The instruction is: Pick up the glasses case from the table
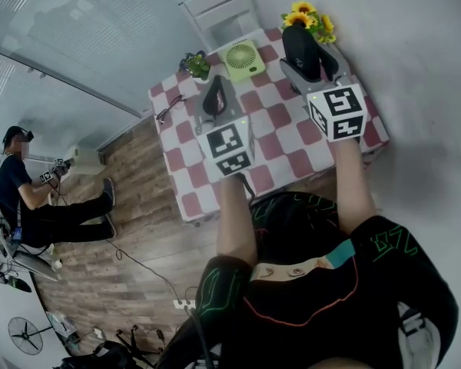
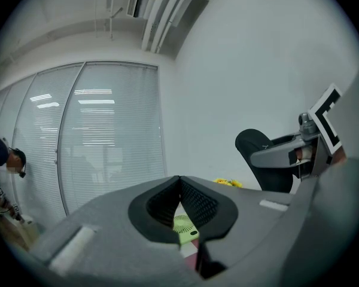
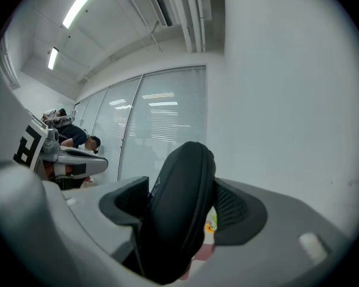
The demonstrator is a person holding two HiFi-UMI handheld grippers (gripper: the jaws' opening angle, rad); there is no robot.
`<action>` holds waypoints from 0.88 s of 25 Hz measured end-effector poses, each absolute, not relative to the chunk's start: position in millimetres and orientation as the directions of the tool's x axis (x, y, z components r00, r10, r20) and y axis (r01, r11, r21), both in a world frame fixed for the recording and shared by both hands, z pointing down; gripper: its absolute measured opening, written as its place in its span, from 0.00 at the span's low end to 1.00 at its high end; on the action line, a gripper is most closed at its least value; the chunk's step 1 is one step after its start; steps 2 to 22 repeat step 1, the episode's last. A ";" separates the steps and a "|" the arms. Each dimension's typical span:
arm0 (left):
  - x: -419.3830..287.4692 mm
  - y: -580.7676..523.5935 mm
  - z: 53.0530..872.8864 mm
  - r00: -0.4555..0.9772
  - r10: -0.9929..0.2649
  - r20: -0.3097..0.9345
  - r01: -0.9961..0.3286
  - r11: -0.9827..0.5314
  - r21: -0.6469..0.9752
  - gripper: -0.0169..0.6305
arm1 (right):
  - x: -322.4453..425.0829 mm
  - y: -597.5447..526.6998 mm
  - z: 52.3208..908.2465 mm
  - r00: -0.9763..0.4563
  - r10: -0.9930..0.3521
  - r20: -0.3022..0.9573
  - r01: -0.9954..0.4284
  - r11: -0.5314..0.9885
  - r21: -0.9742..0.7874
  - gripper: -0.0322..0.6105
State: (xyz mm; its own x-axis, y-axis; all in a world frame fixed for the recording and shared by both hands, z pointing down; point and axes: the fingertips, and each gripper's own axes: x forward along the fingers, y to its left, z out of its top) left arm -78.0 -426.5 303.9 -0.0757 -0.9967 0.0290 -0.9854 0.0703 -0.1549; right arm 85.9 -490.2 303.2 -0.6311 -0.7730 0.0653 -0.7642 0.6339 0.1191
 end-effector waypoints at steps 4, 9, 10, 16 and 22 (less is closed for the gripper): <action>-80.6 -431.9 307.2 -0.078 -0.996 0.032 -0.985 0.072 -0.154 0.04 | 83.7 -495.8 306.3 -0.632 -0.772 0.066 -0.763 0.635 0.118 0.58; -80.6 -431.9 307.2 -0.078 -0.996 0.032 -0.985 0.072 -0.154 0.04 | 83.7 -495.8 306.3 -0.632 -0.772 0.066 -0.763 0.635 0.118 0.58; -80.6 -431.9 307.2 -0.078 -0.996 0.032 -0.985 0.072 -0.154 0.04 | 83.7 -495.8 306.3 -0.632 -0.772 0.066 -0.763 0.635 0.118 0.58; -80.6 -431.9 307.2 -0.078 -0.996 0.032 -0.985 0.072 -0.154 0.04 | 83.7 -495.8 306.3 -0.632 -0.772 0.066 -0.763 0.635 0.118 0.58; -80.6 -431.9 307.2 -0.078 -0.996 0.032 -0.985 0.072 -0.154 0.04 | 83.7 -495.8 306.3 -0.632 -0.772 0.066 -0.763 0.635 0.118 0.58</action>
